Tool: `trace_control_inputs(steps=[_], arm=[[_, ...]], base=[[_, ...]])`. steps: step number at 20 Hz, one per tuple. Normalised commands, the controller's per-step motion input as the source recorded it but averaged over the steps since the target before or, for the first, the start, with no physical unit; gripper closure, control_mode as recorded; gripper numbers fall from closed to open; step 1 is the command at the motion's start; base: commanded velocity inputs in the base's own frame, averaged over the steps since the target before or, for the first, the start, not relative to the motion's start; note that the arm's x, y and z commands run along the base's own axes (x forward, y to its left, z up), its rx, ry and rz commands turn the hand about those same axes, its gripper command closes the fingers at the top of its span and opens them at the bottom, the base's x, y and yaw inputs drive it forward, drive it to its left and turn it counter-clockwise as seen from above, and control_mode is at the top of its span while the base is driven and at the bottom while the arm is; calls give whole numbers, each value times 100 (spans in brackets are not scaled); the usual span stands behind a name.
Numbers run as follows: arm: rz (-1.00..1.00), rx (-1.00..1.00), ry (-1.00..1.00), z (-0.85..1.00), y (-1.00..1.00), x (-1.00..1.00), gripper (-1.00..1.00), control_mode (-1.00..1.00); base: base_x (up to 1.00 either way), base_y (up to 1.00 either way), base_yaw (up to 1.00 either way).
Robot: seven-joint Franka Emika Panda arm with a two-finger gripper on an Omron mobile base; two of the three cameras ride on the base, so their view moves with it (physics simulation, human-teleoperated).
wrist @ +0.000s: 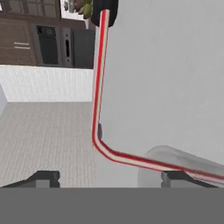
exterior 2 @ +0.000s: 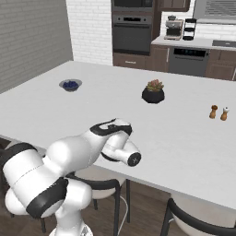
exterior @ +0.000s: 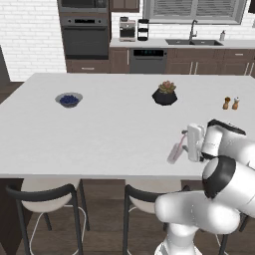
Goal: Take a straw from the drawer in front and place it inside the glass cup on the dining counter.
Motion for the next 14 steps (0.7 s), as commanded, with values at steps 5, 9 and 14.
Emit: trace_control_inputs(steps=[5,9,14], arm=[[-1,-1,-8,-7,16,-55,-100,-100],[-3,-1,-3,-3,19,-4,-100,-100],[-4,0,-1,0,15,13,-100,-100]], base=[[0,0,0],[0,0,0],[0,0,0]])
